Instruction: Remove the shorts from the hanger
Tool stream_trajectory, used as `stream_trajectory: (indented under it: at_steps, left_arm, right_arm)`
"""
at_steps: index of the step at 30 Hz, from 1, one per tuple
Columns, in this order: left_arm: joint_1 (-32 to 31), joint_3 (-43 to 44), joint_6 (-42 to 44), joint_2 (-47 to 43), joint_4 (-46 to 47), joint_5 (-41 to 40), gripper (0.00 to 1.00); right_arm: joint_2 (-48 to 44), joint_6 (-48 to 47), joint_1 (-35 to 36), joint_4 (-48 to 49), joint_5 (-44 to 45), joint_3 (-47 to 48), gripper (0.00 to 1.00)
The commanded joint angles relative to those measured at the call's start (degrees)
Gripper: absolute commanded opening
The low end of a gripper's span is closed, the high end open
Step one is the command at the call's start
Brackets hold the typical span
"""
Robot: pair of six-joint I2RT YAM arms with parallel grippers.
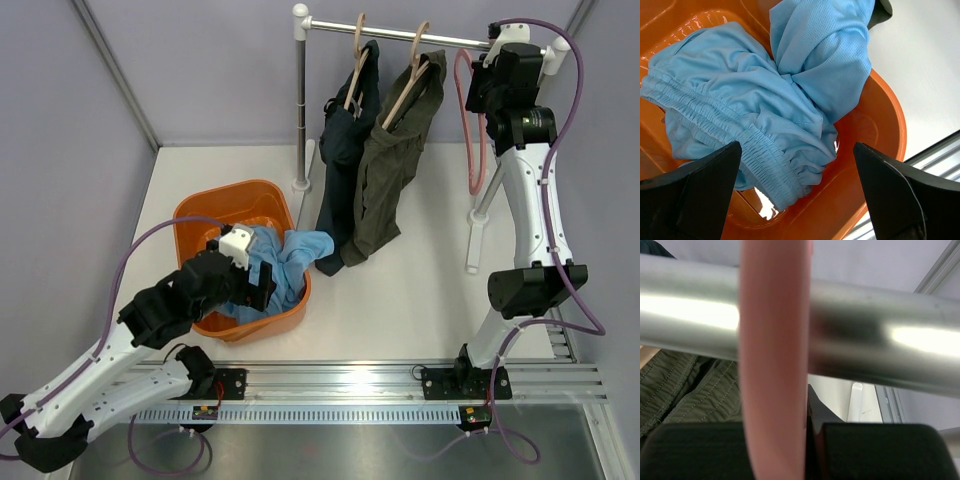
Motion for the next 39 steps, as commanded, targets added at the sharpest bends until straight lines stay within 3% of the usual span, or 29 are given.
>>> stream_trajectory:
  at_steps: [1, 13, 22, 27, 34, 39]
  left_arm:
    - [-0.77, -0.54, 0.83, -0.64, 2.94, 1.01, 0.99]
    - [-2.88, -0.45, 0.21, -0.38, 2.50, -0.83, 0.99]
    - [-3.41, -0.37, -0.14, -0.38, 2.24, -1.62, 0.99]
    - [-3.49, -0.37, -0.14, -0.38, 2.15, -1.63, 0.99]
    - [-3.58, -0.37, 0.03, -0.20, 2.32, -1.19, 0.99]
    - [-3.49, -0.28, 0.21, 0.41, 2.50, -0.66, 0.99]
  right_arm:
    - [-3.45, 0.36, -0.59, 1.03, 2.18, -3.03, 0.02]
    - [-11.46, 3.00, -0.59, 2.97, 2.54, -10.00, 0.31]
    - [-12.08, 1.86, -0.59, 0.34, 4.64, -9.65, 0.38]
    - [-16.38, 6.95, -0.67, -2.21, 7.46, -9.82, 0.45]
    - [-23.68, 15.29, -0.15, -8.71, -3.25, -5.70, 0.52]
    - [-24.04, 16.63, 8.69, -8.28, -2.23, -4.47, 0.52]
